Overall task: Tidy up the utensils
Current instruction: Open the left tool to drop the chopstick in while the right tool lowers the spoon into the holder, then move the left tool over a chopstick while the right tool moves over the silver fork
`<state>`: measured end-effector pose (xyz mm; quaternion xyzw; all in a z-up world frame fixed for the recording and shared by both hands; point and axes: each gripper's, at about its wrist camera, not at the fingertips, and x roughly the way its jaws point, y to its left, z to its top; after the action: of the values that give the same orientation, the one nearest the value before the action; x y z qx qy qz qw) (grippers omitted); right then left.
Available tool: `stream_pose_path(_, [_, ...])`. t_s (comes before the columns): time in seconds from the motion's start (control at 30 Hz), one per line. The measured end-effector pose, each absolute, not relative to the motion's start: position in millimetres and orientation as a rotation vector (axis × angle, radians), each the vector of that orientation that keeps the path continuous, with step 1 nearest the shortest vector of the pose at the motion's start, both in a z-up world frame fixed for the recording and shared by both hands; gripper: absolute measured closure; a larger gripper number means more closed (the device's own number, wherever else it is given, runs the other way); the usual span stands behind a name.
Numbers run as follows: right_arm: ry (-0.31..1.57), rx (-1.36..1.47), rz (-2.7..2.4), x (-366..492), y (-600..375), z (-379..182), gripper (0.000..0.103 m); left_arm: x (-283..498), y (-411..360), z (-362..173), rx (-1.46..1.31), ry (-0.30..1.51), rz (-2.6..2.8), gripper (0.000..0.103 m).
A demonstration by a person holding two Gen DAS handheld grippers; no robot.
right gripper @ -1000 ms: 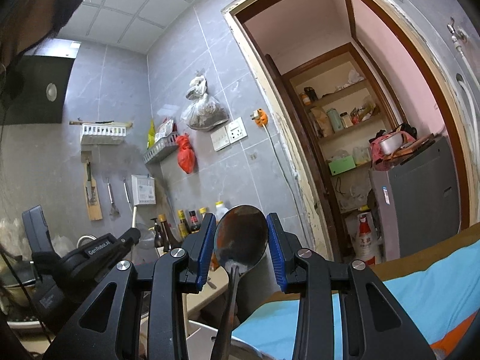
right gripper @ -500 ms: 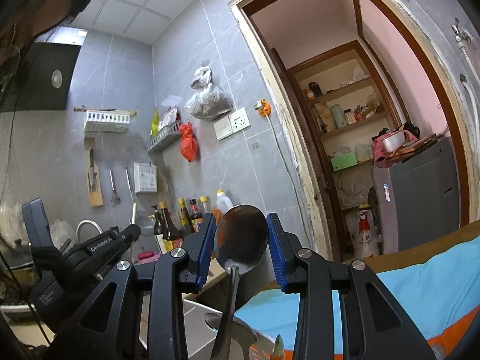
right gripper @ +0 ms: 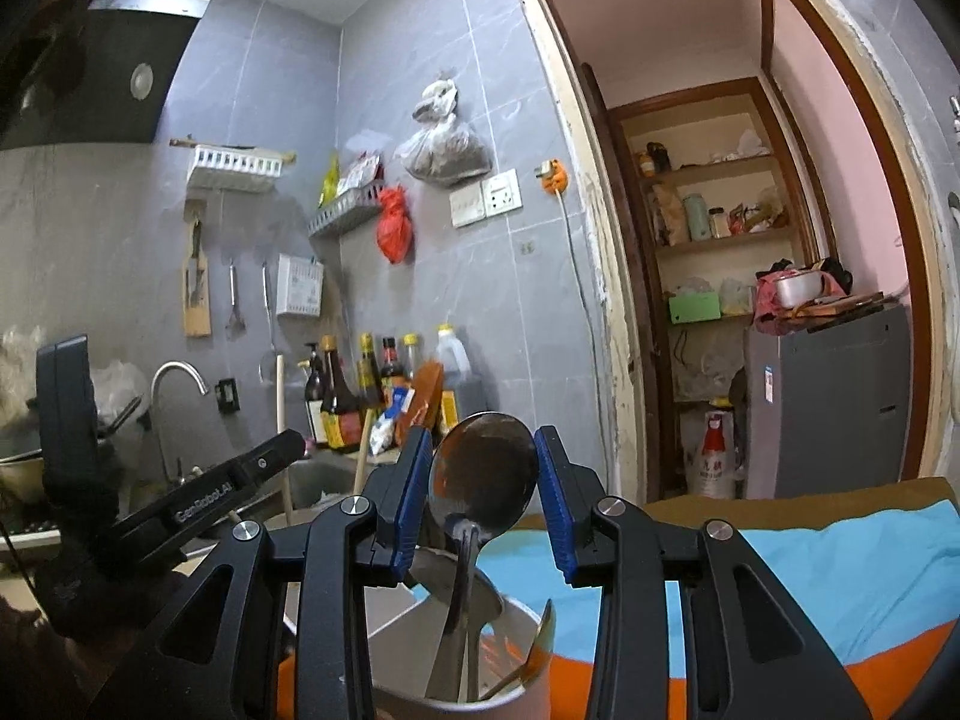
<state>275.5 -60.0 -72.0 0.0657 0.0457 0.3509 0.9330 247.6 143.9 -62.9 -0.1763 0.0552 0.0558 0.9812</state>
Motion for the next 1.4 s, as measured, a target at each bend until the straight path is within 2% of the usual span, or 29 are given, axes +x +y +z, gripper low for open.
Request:
stream_pose_path(0.1, [0.133,0.145,0.723,275.1,-61.3,-70.5,0.066,251.1,142.0,-64.6,-0.349,0.202,0.064,0.098])
stream_pose_path(0.17, [0.156,0.159,0.726,274.9,-63.2,-68.6,0.059,252.1,140.9,-65.4,-0.357,0.262,0.051,0.091])
stream_pose_path(0.23, [0.170,0.176,0.724,272.9,-67.0,-64.4,0.057,246.4,140.2,-63.7,-0.368,0.279,0.052,0.073])
stream_pose_path(0.37, [0.180,0.181,0.705,265.1,-75.2,-51.8,0.048,236.7,135.5,-52.7,-0.372,0.299,0.053,0.066])
stream_pose_path(0.47, [0.179,0.172,0.679,257.5,-84.0,-39.2,0.044,228.1,127.8,-39.4,-0.355,0.295,0.068,0.051])
stream_pose_path(0.5, [0.179,0.168,0.671,255.9,-86.4,-36.8,0.042,223.9,124.0,-34.0,-0.350,0.286,0.073,0.043])
stream_pose_path(0.53, [0.178,0.165,0.653,252.8,-91.6,-32.1,0.034,220.3,121.0,-28.7,-0.349,0.279,0.077,0.034])
stream_pose_path(0.57, [0.176,0.166,0.638,250.3,-96.3,-28.7,0.028,216.9,118.3,-23.5,-0.348,0.275,0.081,0.030])
stream_pose_path(0.6, [0.172,0.169,0.622,247.4,-102.4,-24.8,0.026,214.8,116.6,-18.4,-0.347,0.270,0.085,0.024])
stream_pose_path(0.73, [0.170,0.152,0.565,239.7,-122.6,-10.8,0.019,203.8,101.1,0.6,-0.325,0.250,0.107,0.010])
stream_pose_path(0.8, [0.164,0.143,0.534,235.3,-134.5,-4.2,0.014,200.6,92.8,7.7,-0.310,0.248,0.112,0.009])
stream_pose_path(0.87, [0.155,0.135,0.506,230.2,-148.7,1.9,0.002,197.3,81.7,12.8,-0.283,0.247,0.118,0.007])
stream_pose_path(0.9, [0.148,0.131,0.491,227.7,-155.7,4.6,0.001,195.6,76.8,14.9,-0.269,0.246,0.122,0.006])
stream_pose_path(1.13, [0.157,0.096,0.430,219.5,-192.9,8.1,0.000,188.0,40.3,13.5,-0.222,0.215,0.125,0.005])
stream_pose_path(1.4, [0.208,0.055,0.367,218.9,-229.0,-15.9,0.000,191.8,-6.3,-7.4,-0.160,0.231,0.099,0.005])
